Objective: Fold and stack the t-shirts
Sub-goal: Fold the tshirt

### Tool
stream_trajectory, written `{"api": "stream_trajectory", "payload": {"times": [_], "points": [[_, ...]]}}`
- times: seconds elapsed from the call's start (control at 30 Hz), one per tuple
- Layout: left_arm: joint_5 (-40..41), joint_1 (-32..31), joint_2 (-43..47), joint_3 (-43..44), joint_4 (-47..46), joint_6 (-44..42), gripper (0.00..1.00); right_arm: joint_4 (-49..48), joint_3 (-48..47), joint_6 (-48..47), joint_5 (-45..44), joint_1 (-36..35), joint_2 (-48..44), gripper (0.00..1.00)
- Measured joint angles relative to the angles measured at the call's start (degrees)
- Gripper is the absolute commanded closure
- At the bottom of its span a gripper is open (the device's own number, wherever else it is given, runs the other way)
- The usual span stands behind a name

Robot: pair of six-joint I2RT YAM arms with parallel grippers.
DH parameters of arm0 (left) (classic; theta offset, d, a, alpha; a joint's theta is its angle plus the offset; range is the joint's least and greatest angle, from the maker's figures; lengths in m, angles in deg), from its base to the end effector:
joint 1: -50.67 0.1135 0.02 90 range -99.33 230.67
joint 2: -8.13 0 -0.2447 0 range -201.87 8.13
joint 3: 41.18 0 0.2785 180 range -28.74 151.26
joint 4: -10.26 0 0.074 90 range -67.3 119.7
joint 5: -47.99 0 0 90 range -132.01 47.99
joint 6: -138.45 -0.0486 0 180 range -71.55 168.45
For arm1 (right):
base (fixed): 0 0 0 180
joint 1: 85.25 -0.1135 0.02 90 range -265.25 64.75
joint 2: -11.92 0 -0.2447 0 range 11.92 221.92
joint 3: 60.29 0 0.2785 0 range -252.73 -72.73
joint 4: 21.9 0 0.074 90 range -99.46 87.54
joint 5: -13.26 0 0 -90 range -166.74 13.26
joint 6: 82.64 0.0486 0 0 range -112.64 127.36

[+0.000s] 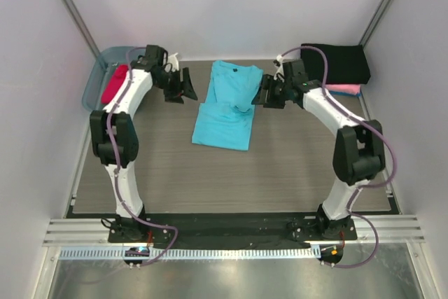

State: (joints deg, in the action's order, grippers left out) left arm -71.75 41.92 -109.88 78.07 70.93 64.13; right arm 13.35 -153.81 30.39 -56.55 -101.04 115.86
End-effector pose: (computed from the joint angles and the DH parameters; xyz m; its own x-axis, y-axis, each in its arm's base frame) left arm 0.4633 -0.0957 0.2355 -0.9224 -0.0955 -0.3742 0.1373 0.8247 -0.5487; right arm 0.4154 0.1349 0.2151 -0.8242 0.1485 -0.5465 -0.1793 0.8469 0.5006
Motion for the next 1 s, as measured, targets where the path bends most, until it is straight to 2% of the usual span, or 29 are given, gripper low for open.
{"api": "stream_trajectory", "payload": {"times": [0.17, 0.4, 0.67, 1.0], "points": [[-2.9, 4.5, 7.7, -14.8, 1.8, 1.7, 0.35, 1.2, 9.6, 2.0, 0.4, -0.7, -10.2, 0.4], [-6.9, 5.7, 7.3, -27.9, 1.6, 7.1, 0.4, 1.3, 23.1, 7.6, 3.2, -3.5, -8.9, 0.45], [-8.6, 5.3, 5.9, -30.2, -2.7, 11.4, 0.48, -1.9, 25.2, 12.4, 5.5, -3.6, -5.3, 0.5], [-8.3, 1.3, 0.3, -28.1, -4.2, 12.4, 0.5, -6.0, 25.1, 16.7, 6.9, -4.5, -1.7, 0.53]]}}
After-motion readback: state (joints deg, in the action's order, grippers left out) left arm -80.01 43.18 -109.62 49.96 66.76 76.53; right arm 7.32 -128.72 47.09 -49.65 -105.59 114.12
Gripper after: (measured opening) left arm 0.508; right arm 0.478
